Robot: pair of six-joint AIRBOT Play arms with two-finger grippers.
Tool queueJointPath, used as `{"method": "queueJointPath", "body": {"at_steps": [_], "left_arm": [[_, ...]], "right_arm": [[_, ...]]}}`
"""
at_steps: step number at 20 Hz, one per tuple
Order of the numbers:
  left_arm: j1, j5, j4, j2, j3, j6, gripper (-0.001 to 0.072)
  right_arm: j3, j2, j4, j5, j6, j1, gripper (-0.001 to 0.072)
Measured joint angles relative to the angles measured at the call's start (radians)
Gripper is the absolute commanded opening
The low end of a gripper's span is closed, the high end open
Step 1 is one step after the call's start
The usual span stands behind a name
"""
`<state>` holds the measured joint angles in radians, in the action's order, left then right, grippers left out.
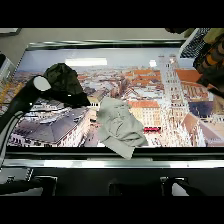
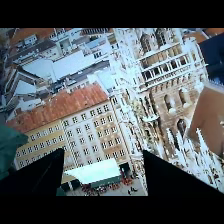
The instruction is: Fold the clothes and pants, and hang the long-sleeved shirts on hangers.
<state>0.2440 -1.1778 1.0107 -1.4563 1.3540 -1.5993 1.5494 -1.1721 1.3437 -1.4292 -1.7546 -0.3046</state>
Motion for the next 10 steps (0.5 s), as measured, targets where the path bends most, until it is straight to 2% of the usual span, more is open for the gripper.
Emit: {"method": "queueJointPath", "body": {"at_steps": [5, 10], "left_arm": [[-0.098, -0.063, 0.047, 0.045, -0.032, 0.004, 0.0321], [-0.120, -0.076, 0.060, 0.053, -0.043, 0.006, 0.0321]], "right_arm": [[-0.444, -0.001, -0.346, -0.071, 0.199, -0.190, 0.0553], [-0.866, 0.000, -0.533, 0.041, 0.337, -0.224, 0.0555]]}}
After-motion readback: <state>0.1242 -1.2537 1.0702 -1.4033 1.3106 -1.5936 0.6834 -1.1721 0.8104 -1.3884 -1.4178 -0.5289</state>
